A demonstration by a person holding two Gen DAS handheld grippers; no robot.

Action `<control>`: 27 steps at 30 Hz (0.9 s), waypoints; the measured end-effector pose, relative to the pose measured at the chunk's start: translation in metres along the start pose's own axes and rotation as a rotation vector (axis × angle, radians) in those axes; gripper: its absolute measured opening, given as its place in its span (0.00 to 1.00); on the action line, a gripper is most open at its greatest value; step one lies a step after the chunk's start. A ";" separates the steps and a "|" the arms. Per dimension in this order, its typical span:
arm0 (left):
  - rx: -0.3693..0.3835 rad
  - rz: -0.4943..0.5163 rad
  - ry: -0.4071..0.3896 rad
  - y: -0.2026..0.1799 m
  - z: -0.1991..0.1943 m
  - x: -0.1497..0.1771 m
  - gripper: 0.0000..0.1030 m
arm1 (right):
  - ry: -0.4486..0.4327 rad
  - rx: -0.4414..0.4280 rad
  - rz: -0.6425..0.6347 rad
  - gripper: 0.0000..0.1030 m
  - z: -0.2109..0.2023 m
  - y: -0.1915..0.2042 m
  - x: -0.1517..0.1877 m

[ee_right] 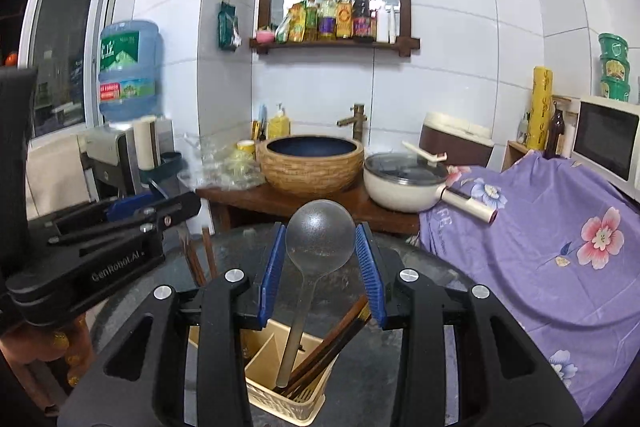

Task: Organize utensils
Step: 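Lower both spoons into the holder and open both tools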

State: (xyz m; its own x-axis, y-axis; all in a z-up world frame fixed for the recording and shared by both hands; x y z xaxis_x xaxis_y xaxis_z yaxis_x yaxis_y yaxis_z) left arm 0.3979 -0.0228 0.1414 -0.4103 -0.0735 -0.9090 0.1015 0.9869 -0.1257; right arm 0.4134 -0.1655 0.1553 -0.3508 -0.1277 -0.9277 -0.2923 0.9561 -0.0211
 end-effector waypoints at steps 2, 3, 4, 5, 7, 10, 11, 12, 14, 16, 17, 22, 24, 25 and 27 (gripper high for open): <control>0.004 -0.002 0.014 0.001 0.005 0.010 0.35 | 0.016 0.001 -0.007 0.36 0.008 0.002 0.013; 0.006 -0.004 0.021 0.002 0.007 0.014 0.35 | 0.023 0.000 -0.009 0.36 0.010 0.004 0.018; 0.009 -0.002 0.027 0.002 0.009 0.019 0.35 | 0.030 -0.004 -0.010 0.36 0.013 0.005 0.024; 0.011 0.001 0.032 0.003 0.010 0.023 0.35 | 0.040 -0.006 -0.016 0.36 0.015 0.006 0.030; 0.015 0.010 0.047 0.002 0.014 0.034 0.35 | 0.052 -0.002 -0.030 0.36 0.018 0.007 0.041; 0.029 0.026 0.071 0.000 0.020 0.047 0.35 | 0.077 -0.005 -0.041 0.36 0.022 0.008 0.057; 0.032 0.031 0.078 0.000 0.021 0.052 0.35 | 0.084 -0.007 -0.042 0.36 0.023 0.009 0.062; 0.034 0.038 0.086 -0.001 0.023 0.057 0.35 | 0.095 -0.009 -0.045 0.36 0.025 0.009 0.068; 0.038 0.051 0.102 -0.002 0.026 0.066 0.35 | 0.108 -0.010 -0.052 0.36 0.027 0.010 0.077; 0.040 0.061 0.113 -0.003 0.028 0.073 0.35 | 0.123 -0.014 -0.058 0.36 0.029 0.010 0.086; 0.040 0.065 0.118 -0.003 0.028 0.076 0.35 | 0.129 -0.017 -0.062 0.36 0.029 0.010 0.090; 0.043 0.086 0.156 -0.001 0.034 0.092 0.35 | 0.160 -0.034 -0.097 0.36 0.034 0.012 0.106; 0.043 0.101 0.166 -0.001 0.035 0.096 0.35 | 0.149 -0.032 -0.118 0.36 0.032 0.013 0.107; 0.044 0.112 0.172 -0.001 0.036 0.099 0.35 | 0.148 -0.035 -0.125 0.36 0.031 0.014 0.108; 0.041 0.130 0.183 -0.002 0.038 0.104 0.35 | 0.147 -0.035 -0.138 0.36 0.030 0.016 0.109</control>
Point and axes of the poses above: each gripper's, at about its wrist camera, not at the fingertips, and z roughly the way its jaws point, y to its left, x to its underside, the point moved 10 cm from there along z, roughly the way its jaws point, and after that the axes turned 3 degrees about y, right-handed, at the moved point
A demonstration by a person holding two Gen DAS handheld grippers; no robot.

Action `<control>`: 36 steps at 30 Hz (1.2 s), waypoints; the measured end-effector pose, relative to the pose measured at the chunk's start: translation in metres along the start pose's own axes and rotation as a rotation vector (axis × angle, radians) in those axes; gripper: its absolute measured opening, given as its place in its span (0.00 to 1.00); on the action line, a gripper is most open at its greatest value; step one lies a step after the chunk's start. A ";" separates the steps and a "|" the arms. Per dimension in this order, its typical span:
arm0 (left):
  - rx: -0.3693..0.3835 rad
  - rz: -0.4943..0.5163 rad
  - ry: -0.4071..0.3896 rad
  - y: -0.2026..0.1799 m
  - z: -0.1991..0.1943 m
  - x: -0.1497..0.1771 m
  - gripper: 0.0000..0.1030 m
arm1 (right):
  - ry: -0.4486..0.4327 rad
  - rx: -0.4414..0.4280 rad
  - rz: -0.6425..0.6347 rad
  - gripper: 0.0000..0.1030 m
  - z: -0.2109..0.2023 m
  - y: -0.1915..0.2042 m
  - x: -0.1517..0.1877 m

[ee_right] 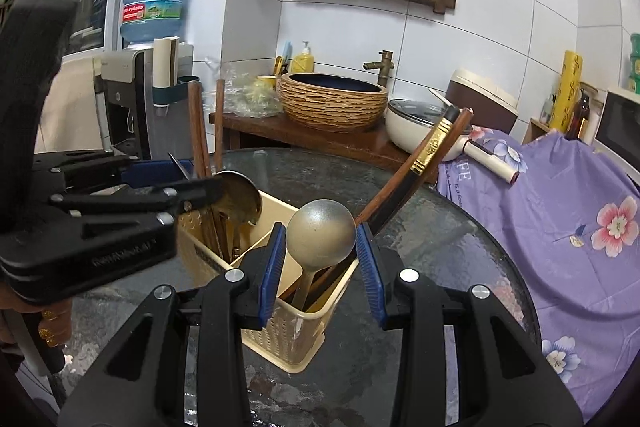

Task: Organize utensils

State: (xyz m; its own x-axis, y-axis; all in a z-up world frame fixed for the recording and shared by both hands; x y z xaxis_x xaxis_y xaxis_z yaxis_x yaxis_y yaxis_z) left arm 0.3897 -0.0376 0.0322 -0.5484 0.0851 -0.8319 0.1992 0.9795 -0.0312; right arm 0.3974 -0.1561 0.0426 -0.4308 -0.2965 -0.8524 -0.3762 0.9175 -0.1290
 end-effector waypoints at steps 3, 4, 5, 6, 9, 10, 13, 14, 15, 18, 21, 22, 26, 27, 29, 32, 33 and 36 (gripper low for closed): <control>0.004 0.002 0.017 0.001 0.004 0.006 0.35 | 0.006 0.019 -0.023 0.36 0.000 0.000 0.001; 0.003 0.002 0.021 0.001 0.005 0.008 0.35 | 0.006 0.024 -0.028 0.36 0.000 -0.001 0.001; 0.006 0.004 0.030 0.001 0.007 0.010 0.35 | 0.008 0.028 -0.030 0.36 0.001 -0.001 0.000; 0.008 0.009 0.036 0.001 0.008 0.011 0.35 | 0.011 0.028 -0.029 0.36 0.001 -0.002 0.000; -0.001 0.027 0.035 0.000 0.009 0.012 0.35 | 0.016 0.027 -0.031 0.36 0.003 -0.004 0.001; -0.001 0.029 0.038 0.000 0.009 0.012 0.35 | 0.022 0.024 -0.034 0.36 0.004 -0.003 0.002; -0.003 0.025 0.036 0.000 0.007 0.013 0.35 | 0.026 0.024 -0.033 0.36 0.005 -0.004 0.003; -0.003 0.025 0.034 0.000 0.006 0.012 0.35 | 0.022 0.025 -0.027 0.36 0.004 -0.005 0.003; -0.001 0.024 0.031 0.001 0.004 0.012 0.35 | 0.018 0.022 -0.021 0.36 0.002 -0.006 0.002; 0.010 0.015 0.028 0.001 0.000 0.013 0.35 | 0.002 0.015 -0.012 0.37 -0.004 -0.009 0.002; 0.020 0.006 0.018 0.002 -0.006 0.015 0.35 | -0.017 0.000 0.015 0.46 -0.016 -0.011 0.001; 0.025 0.003 0.011 0.002 -0.010 0.017 0.36 | -0.025 -0.008 0.025 0.54 -0.020 -0.011 0.001; 0.017 -0.016 -0.035 0.003 -0.031 0.022 0.57 | -0.063 0.002 0.054 0.68 -0.044 -0.014 0.008; 0.005 -0.026 -0.060 0.005 -0.041 0.026 0.63 | -0.069 0.009 0.061 0.75 -0.049 -0.015 0.011; -0.012 -0.033 -0.094 0.006 -0.054 0.034 0.68 | -0.087 0.016 0.087 0.79 -0.061 -0.018 0.020; -0.031 -0.052 -0.132 0.009 -0.075 0.053 0.78 | -0.093 0.026 0.127 0.90 -0.078 -0.022 0.042; -0.031 -0.067 -0.142 0.011 -0.083 0.062 0.84 | -0.090 0.034 0.140 0.92 -0.085 -0.023 0.052; -0.041 -0.109 -0.171 0.018 -0.103 0.085 0.91 | -0.077 0.013 0.167 0.94 -0.100 -0.017 0.081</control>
Point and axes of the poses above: each gripper's, at about its wrist camera, not at the fingertips, and z roughly the way its jaws point, y to its left, x to its underside, the point moved 10 cm from there along z, roughly the way its jaws point, and after that the axes turned 3 degrees about y, right-handed, at the moved point
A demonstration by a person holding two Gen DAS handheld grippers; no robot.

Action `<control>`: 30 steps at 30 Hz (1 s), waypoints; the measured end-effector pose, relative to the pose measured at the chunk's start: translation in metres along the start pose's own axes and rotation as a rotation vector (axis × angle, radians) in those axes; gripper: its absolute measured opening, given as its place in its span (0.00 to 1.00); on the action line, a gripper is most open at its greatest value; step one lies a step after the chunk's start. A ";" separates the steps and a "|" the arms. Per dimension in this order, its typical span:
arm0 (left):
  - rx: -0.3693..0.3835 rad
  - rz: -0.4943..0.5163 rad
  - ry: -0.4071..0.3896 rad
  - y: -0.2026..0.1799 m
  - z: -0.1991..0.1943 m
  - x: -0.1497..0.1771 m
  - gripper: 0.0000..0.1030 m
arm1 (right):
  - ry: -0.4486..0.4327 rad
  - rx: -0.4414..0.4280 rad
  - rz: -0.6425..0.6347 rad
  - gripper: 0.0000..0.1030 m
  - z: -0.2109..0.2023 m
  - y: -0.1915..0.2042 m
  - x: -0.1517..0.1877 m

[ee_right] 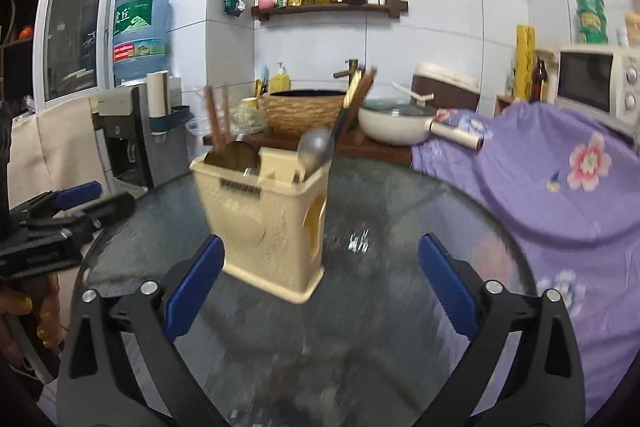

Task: Organize utensils

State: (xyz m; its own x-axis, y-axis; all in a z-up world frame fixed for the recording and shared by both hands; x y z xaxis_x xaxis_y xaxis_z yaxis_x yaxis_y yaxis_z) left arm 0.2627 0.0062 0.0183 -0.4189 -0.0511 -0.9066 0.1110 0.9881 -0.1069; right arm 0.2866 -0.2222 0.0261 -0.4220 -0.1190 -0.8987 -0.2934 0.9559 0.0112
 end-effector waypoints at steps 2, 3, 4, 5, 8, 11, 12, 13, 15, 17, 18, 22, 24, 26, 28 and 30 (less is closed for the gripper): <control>-0.012 -0.006 -0.011 0.003 -0.016 0.013 0.94 | 0.002 -0.006 0.020 0.94 -0.011 0.001 0.017; -0.021 -0.007 -0.014 0.004 -0.022 0.017 0.94 | 0.000 -0.011 0.029 0.94 -0.018 0.003 0.025; -0.028 -0.005 -0.013 0.004 -0.028 0.023 0.94 | -0.002 -0.011 0.033 0.94 -0.024 0.005 0.033; -0.028 -0.001 -0.006 0.003 -0.034 0.030 0.94 | -0.006 -0.008 0.033 0.94 -0.030 0.006 0.038; -0.024 0.001 0.015 0.001 -0.048 0.044 0.94 | -0.032 -0.007 0.011 0.94 -0.052 0.016 0.053; -0.024 -0.015 0.011 0.001 -0.064 0.057 0.94 | -0.060 -0.010 -0.019 0.94 -0.073 0.029 0.059; -0.022 -0.012 0.013 -0.001 -0.070 0.061 0.94 | -0.069 -0.018 -0.023 0.94 -0.082 0.034 0.062; -0.023 -0.006 0.016 -0.004 -0.073 0.065 0.94 | -0.074 -0.026 -0.023 0.94 -0.088 0.038 0.065; -0.029 0.013 0.021 -0.007 -0.081 0.072 0.94 | -0.082 -0.038 -0.023 0.94 -0.099 0.045 0.069; -0.024 0.026 0.026 -0.012 -0.088 0.078 0.94 | -0.094 -0.041 -0.025 0.94 -0.109 0.050 0.072; -0.023 0.031 0.026 -0.014 -0.091 0.079 0.94 | -0.098 -0.038 -0.029 0.94 -0.114 0.052 0.075; -0.036 0.081 0.013 -0.022 -0.108 0.086 0.94 | -0.106 -0.060 -0.013 0.94 -0.133 0.056 0.082; -0.034 0.092 0.015 -0.024 -0.115 0.091 0.94 | -0.116 -0.082 0.001 0.94 -0.144 0.058 0.085; -0.021 0.089 0.022 -0.025 -0.120 0.095 0.94 | -0.126 -0.088 0.003 0.94 -0.151 0.059 0.087; -0.019 0.086 0.029 -0.026 -0.125 0.100 0.94 | -0.135 -0.091 -0.001 0.94 -0.157 0.060 0.088; -0.026 0.088 0.025 -0.026 -0.130 0.102 0.94 | -0.144 -0.093 -0.007 0.94 -0.160 0.062 0.088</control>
Point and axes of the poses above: each gripper's, at about its wrist camera, not at the fingertips, and z roughly the way its jaws point, y to its left, x to its underside, the point moved 10 cm from there along z, roughly the way its jaws point, and after that the axes turned 3 degrees about y, right-handed, at the moved point
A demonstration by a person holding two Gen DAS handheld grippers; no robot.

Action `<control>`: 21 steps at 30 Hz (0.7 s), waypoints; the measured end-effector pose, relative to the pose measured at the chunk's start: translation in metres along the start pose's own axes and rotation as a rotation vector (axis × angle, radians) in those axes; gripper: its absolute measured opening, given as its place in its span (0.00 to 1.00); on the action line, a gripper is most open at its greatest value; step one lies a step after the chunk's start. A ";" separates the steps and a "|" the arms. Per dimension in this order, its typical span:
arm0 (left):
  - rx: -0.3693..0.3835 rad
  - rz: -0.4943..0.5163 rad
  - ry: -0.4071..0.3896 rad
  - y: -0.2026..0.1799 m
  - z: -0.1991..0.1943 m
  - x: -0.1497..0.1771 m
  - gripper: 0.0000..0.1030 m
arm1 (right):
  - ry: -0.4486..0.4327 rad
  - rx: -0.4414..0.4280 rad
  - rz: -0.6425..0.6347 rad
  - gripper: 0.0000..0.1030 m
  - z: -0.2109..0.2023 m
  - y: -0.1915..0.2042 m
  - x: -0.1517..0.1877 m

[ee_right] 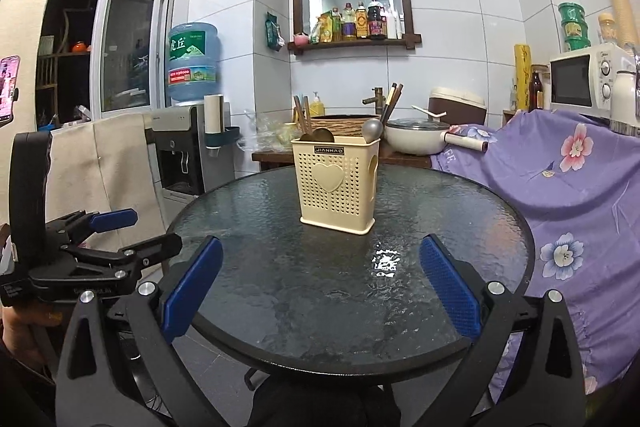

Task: Organize utensils

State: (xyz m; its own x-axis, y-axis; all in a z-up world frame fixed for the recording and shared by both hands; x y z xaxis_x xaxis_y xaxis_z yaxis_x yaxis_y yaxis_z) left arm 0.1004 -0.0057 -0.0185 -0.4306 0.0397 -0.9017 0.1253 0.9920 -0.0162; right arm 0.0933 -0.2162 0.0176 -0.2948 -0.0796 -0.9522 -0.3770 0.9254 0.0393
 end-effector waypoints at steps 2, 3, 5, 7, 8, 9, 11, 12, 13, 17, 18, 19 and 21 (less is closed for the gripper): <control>-0.006 0.008 -0.010 -0.001 -0.005 0.002 0.94 | -0.004 0.000 -0.009 0.94 -0.003 0.002 0.000; -0.007 0.012 -0.016 -0.002 -0.007 0.002 0.94 | -0.008 0.002 -0.014 0.94 -0.004 0.003 0.000; -0.015 0.019 -0.027 -0.002 -0.011 0.003 0.94 | -0.007 0.004 -0.019 0.94 -0.005 0.005 0.000; -0.017 0.020 -0.030 -0.002 -0.012 0.002 0.94 | -0.010 -0.002 -0.015 0.94 -0.006 0.004 -0.001; -0.017 0.016 -0.030 0.000 -0.012 0.003 0.94 | -0.010 -0.004 -0.014 0.94 -0.006 0.006 0.000; -0.019 0.010 -0.030 0.001 -0.012 0.002 0.94 | -0.008 -0.003 -0.015 0.94 -0.006 0.007 0.000; -0.020 -0.007 -0.037 0.003 -0.014 0.002 0.94 | -0.007 -0.003 -0.020 0.94 -0.006 0.007 -0.001; -0.019 -0.013 -0.041 0.004 -0.015 0.001 0.94 | -0.008 -0.001 -0.023 0.94 -0.006 0.010 0.000; -0.019 -0.019 -0.044 0.006 -0.016 0.001 0.94 | -0.008 -0.001 -0.025 0.94 -0.006 0.010 0.000; -0.019 -0.024 -0.049 0.010 -0.018 0.002 0.94 | -0.003 -0.008 -0.025 0.94 -0.006 0.012 0.001; -0.018 -0.025 -0.052 0.010 -0.019 0.002 0.94 | -0.003 -0.009 -0.025 0.94 -0.006 0.012 0.001; -0.016 -0.025 -0.053 0.011 -0.019 0.003 0.94 | -0.002 -0.010 -0.025 0.94 -0.006 0.013 0.001; -0.006 -0.027 -0.048 0.010 -0.019 0.003 0.94 | -0.002 -0.010 -0.027 0.94 -0.005 0.013 0.001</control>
State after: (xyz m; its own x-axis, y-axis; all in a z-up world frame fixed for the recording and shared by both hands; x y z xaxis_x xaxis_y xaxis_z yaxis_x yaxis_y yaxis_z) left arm 0.0833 0.0069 -0.0134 -0.3899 0.0074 -0.9208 0.1086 0.9934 -0.0380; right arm 0.0833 -0.2063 0.0187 -0.2829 -0.1033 -0.9536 -0.3937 0.9191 0.0172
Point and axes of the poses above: each gripper's, at about its wrist camera, not at the fingertips, and z roughly the way its jaws point, y to its left, x to its underside, the point moved 10 cm from there along z, roughly the way its jaws point, and after that the axes turned 3 degrees about y, right-handed, at the moved point
